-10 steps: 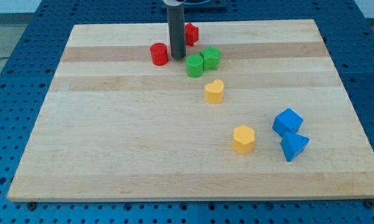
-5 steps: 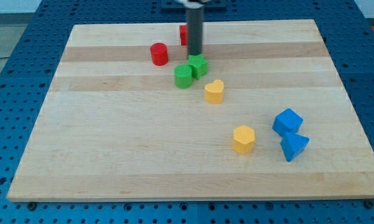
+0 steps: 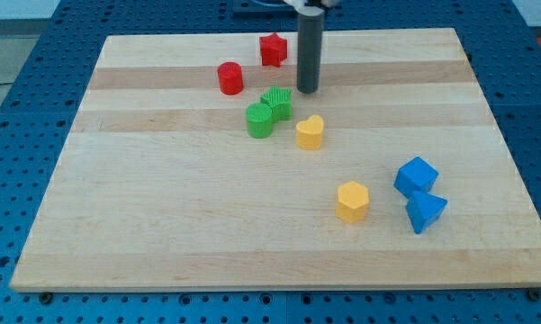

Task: Push the green star into the green circle

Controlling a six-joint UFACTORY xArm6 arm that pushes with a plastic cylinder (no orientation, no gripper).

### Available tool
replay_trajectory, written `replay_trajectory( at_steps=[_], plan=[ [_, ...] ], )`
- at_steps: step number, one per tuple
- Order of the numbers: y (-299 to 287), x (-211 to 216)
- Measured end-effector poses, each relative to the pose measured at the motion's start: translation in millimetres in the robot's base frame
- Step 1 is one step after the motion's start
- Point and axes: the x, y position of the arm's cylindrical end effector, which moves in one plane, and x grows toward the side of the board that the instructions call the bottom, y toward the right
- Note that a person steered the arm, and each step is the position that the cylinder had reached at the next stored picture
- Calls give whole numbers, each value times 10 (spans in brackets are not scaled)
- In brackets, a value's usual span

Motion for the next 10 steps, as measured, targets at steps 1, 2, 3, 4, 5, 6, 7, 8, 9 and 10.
replay_trajectory(
  at_steps=[1,2,3,4,5,6,7,8,9,10],
  plan=[
    [-577,50],
    [-1177,245],
    [-1175,199],
    [-963,-346],
    [-210,-174],
    [-448,137],
    [-689,544],
    [-898,1097],
    [-859,1353],
    [-137,1393]
  ],
)
